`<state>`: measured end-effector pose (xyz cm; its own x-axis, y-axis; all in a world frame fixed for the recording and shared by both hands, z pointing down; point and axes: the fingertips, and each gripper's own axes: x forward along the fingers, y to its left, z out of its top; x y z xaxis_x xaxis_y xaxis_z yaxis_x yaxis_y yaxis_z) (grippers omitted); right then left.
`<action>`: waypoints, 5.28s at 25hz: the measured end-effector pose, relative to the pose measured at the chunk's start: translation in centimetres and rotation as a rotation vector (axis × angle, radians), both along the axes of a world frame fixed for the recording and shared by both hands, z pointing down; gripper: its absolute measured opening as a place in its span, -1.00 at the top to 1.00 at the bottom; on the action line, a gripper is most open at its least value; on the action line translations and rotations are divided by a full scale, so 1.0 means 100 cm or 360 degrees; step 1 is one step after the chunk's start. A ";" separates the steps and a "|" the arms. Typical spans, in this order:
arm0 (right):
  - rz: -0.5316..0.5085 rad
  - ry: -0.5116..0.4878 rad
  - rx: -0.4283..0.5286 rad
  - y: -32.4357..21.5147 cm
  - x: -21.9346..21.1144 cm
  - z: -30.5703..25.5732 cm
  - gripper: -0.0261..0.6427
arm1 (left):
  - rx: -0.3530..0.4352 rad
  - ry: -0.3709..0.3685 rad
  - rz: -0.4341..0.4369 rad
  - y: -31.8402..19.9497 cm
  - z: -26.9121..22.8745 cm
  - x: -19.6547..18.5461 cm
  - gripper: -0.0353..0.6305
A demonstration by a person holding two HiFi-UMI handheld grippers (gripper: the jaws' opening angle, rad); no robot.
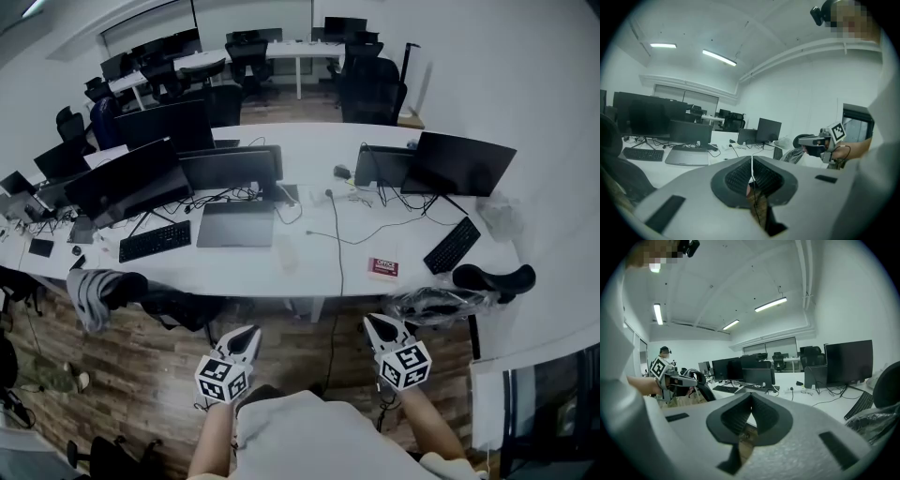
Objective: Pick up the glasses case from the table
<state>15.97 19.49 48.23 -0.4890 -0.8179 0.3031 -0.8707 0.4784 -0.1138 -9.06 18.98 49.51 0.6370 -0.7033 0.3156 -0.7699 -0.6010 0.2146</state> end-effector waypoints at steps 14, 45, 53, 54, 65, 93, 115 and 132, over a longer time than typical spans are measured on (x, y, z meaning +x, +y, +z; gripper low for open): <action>-0.0028 0.0045 -0.0052 -0.019 0.004 0.014 0.91 | -0.0024 -0.0004 -0.0031 -0.019 0.007 0.008 0.86; 0.0158 0.0210 -0.0210 -0.197 -0.076 0.046 0.91 | -0.0155 0.0050 0.0273 -0.243 0.045 -0.052 0.86; 0.0196 0.0229 -0.0249 -0.211 -0.081 0.054 0.91 | -0.0198 0.0059 0.0312 -0.263 0.057 -0.057 0.86; 0.0196 0.0231 -0.0253 -0.212 -0.082 0.055 0.91 | -0.0204 0.0061 0.0314 -0.264 0.059 -0.057 0.86; 0.0104 0.0223 -0.0273 -0.251 -0.062 0.061 0.91 | -0.0238 0.0053 0.0241 -0.290 0.066 -0.035 0.86; -0.0725 0.0311 -0.0472 -0.378 -0.027 0.141 0.91 | -0.0614 -0.0006 -0.0318 -0.358 0.182 0.051 0.85; -0.0907 0.0307 -0.0680 -0.390 -0.040 0.201 0.91 | -0.1095 -0.0186 -0.0549 -0.389 0.364 0.066 0.13; -0.0958 0.0290 -0.0758 -0.394 -0.045 0.221 0.92 | -0.1059 -0.0520 -0.0648 -0.398 0.418 0.071 -0.04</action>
